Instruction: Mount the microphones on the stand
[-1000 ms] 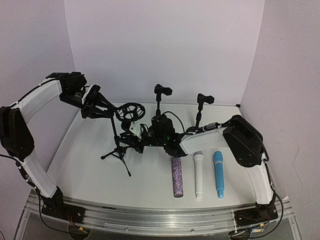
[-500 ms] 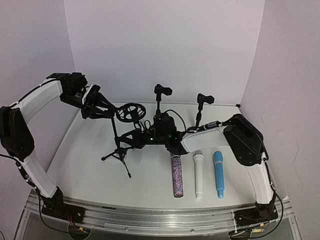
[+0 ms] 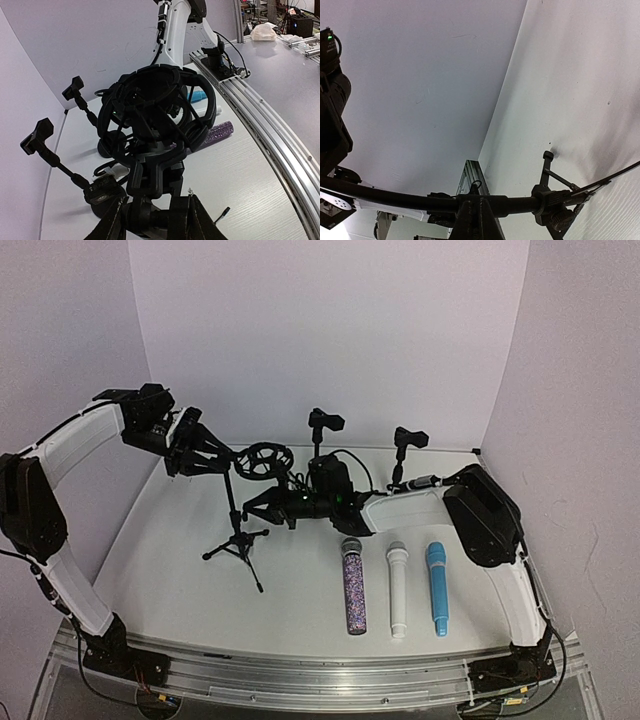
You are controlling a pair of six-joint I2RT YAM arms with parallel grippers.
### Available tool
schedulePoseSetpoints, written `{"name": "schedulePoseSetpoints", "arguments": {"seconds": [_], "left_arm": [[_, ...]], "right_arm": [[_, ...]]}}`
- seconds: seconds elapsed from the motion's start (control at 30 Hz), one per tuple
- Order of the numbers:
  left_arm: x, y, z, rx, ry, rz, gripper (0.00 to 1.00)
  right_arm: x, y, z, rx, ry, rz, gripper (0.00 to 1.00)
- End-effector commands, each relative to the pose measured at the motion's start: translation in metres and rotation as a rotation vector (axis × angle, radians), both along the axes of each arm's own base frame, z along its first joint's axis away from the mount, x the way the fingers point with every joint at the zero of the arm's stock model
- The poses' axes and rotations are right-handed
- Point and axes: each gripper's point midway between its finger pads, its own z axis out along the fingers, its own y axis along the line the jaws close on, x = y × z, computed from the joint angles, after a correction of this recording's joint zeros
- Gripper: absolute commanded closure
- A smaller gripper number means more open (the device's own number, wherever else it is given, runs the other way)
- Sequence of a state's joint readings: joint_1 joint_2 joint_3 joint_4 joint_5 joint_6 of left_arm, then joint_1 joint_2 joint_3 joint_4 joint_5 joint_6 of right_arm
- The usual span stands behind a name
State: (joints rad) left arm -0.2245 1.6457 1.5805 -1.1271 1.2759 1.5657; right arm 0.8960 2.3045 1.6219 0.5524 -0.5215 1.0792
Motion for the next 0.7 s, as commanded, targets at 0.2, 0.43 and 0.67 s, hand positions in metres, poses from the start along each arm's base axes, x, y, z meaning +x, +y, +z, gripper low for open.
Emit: {"name": "schedulePoseSetpoints", "arguments": {"seconds": [0.2,0.43,0.67], "left_arm": [[0.008,-0.002,0.013,-0.032,-0.106,0.016,1.0],[0.005,-0.001,0.013,-0.031,-0.093,0.014,1.0],[0.002,-0.001,0.014,-0.041,-0.073,0.002,1.0]], "right_arm": [[-0.005,0.003,-0.031,-0.057,0.355,-0.006,1.0],[0.011,-0.008,0.014,-0.024,0.093,0.009,0.89],[0.011,-0.037,0.044,-0.098,-0.526,0.009,0.52]]}}
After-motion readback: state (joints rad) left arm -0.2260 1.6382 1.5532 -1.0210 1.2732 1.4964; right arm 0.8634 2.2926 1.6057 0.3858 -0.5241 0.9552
